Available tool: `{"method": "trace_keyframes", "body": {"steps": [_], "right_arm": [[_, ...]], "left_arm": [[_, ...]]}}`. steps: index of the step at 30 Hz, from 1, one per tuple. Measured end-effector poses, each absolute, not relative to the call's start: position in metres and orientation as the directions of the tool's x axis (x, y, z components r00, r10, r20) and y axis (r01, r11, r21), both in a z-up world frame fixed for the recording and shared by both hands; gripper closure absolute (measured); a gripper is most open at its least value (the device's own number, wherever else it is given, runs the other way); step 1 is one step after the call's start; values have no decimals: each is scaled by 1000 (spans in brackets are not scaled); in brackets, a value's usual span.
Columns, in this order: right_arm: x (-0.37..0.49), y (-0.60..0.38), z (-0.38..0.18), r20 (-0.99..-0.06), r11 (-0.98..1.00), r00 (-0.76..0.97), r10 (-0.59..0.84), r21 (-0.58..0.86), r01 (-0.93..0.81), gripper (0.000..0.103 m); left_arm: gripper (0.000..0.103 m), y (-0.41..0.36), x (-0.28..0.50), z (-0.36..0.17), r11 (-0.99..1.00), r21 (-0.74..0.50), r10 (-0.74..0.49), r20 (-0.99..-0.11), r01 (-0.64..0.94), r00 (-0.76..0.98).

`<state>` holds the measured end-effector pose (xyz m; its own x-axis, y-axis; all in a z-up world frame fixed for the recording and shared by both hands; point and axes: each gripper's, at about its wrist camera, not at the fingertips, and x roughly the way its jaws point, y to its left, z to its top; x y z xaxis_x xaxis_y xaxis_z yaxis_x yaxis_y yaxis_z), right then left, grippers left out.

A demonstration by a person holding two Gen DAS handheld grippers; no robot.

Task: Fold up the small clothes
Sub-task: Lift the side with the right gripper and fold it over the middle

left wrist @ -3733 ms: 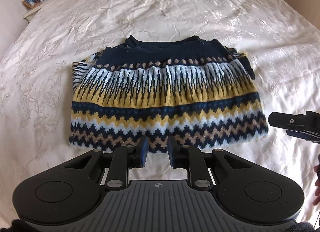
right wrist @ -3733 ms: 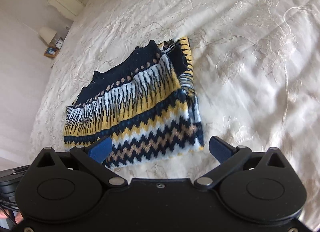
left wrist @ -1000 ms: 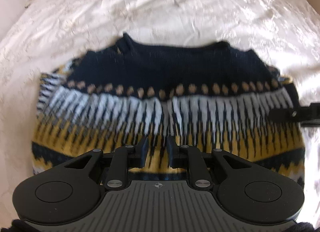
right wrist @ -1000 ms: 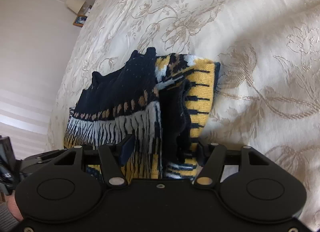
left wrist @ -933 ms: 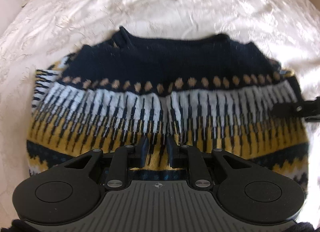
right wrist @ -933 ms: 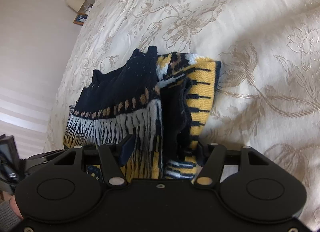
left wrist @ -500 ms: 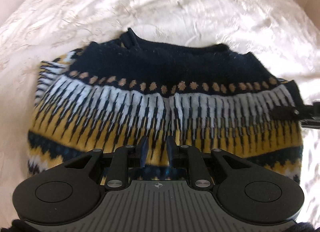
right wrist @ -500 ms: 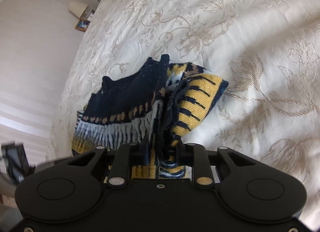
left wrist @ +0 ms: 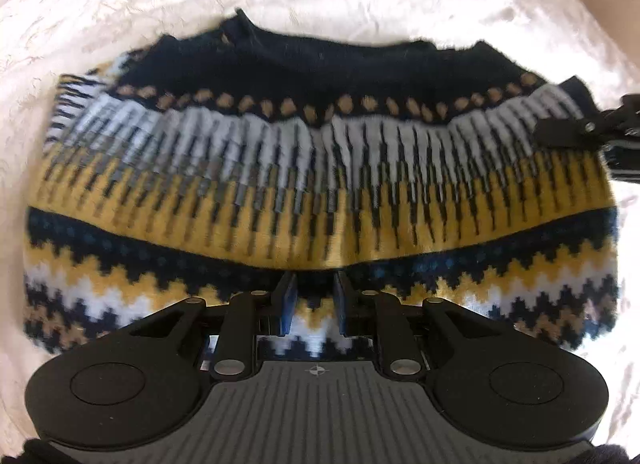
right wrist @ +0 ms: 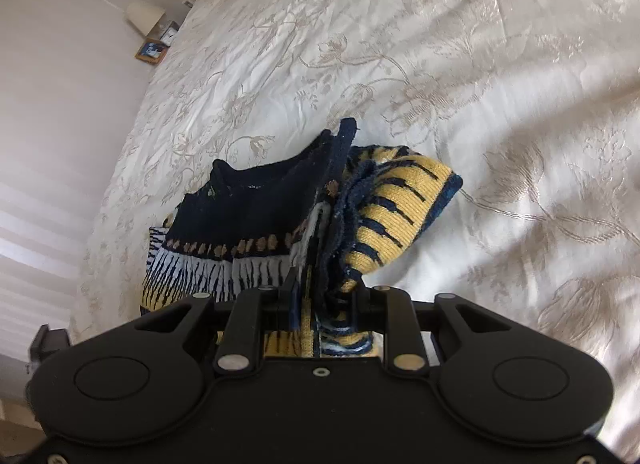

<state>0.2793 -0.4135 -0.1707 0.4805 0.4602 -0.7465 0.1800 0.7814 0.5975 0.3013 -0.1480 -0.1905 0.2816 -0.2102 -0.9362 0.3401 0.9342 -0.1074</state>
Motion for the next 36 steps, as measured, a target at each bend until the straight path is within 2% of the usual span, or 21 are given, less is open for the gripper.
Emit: {"method": "trace_keyframes", "body": {"steps": [7,15,22,32,34,36], "right_arm": [[287,-373,-133,-756,793,500,422,575,201,70],[332,-261,-90,-727,811,516,453,576,99,71],[375,-154,-134,-814,869,427,394,481,115,71],[388,-104,-163,-891,926,391,231,325,194,71],[390,-94,-162,-900,936,384,204,294,192,69],[392,-88,-162,-901,939,385,198,288,190,60]], "left_arm": [[84,-62,296,-155,933,-135,-260,-895,335,362],[84,20,319,-138,933,-218,-321,-863,286,389],[84,81,333,-139,937,-227,-320,-864,266,388],[84,123,335,-148,943,-259,-321,-874,209,364],[84,124,336,-150,942,-268,-325,-874,200,360],[84,125,337,-150,941,-277,-331,-873,195,358]]}}
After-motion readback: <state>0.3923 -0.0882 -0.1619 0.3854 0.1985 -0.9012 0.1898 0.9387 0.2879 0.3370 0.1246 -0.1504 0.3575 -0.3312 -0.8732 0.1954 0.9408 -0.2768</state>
